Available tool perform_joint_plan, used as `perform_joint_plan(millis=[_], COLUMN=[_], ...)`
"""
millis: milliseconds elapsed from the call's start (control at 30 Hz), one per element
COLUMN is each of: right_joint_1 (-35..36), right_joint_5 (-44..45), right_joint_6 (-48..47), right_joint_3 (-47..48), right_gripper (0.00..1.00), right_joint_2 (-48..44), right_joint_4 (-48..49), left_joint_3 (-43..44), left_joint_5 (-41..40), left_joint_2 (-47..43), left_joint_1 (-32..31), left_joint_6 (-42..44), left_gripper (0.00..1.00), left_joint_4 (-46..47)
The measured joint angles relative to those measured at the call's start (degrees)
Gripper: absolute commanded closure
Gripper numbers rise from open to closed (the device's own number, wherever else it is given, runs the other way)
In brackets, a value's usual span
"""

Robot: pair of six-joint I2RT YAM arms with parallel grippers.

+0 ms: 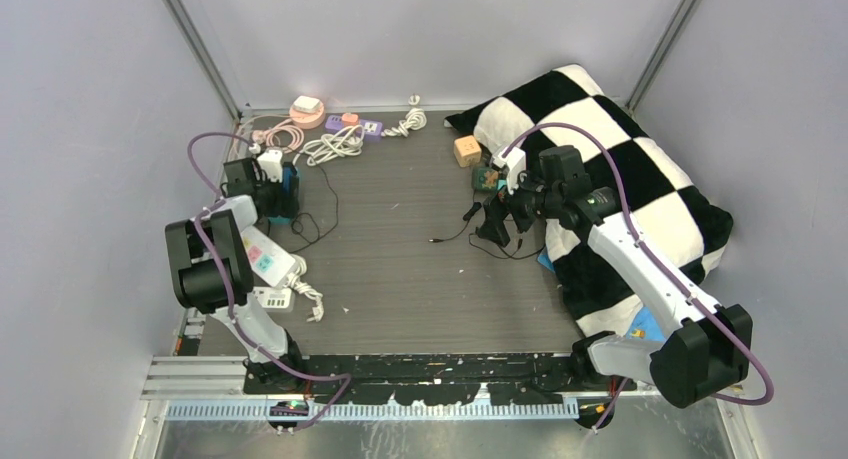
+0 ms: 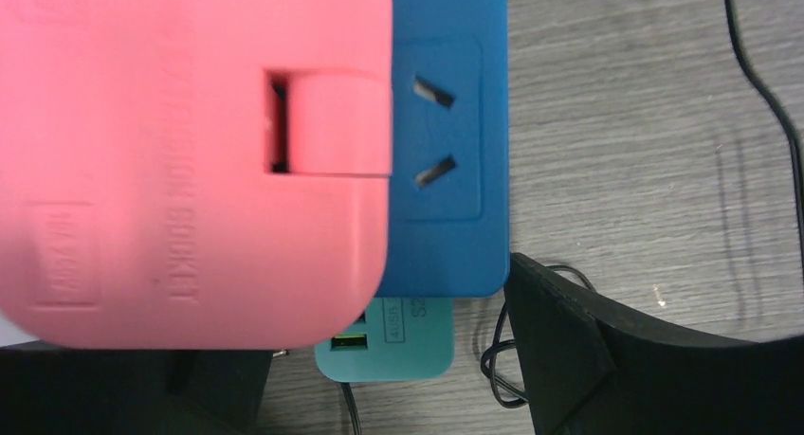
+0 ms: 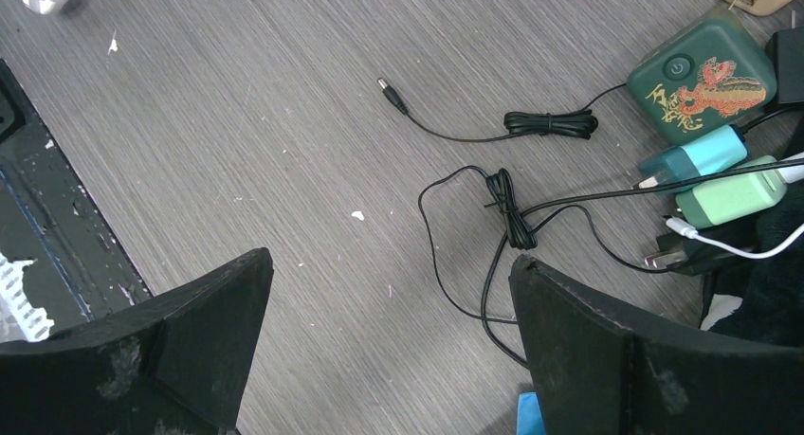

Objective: Pull the plug off the socket
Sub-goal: Move the socket to the corner of the board.

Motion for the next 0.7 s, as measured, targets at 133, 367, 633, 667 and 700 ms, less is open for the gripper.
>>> perform_joint_plan(millis=[133,367,633,667,700], right_joint_1=[0.1,0.1,0.1,0.1,0.1], right_joint_5=[0.2,0.4,0.6,0.6,0.6], right_joint_6=[-0.1,-0.3,-0.5,-0.5,-0.5], right_joint_3=[0.0,0.0,0.0,0.0,0.0], right_gripper=[0.01,0.0,0.0,0.0,0.0], right_joint_2=[0.0,0.0,0.0,0.0,0.0], right_joint_4=[-0.1,-0.3,-0.6,-0.6,-0.6], left_joint_3=[0.0,0.3,1.6,1.5,1.2], left_joint_5=[1.0,1.8,3.4,3.4,3.4], left_joint_2=[1.9,3.1,3.8,3.6,3.0], left_joint_1=[0.0,0.3,0.4,0.4,0.4], left_joint_6=[1.4,2.6,3.1,2.9,2.5], left_gripper=[0.3,0.67,1.0,1.0,1.0], left_joint_4=[-0.2,0.2,-0.6,-0.5,-0.2])
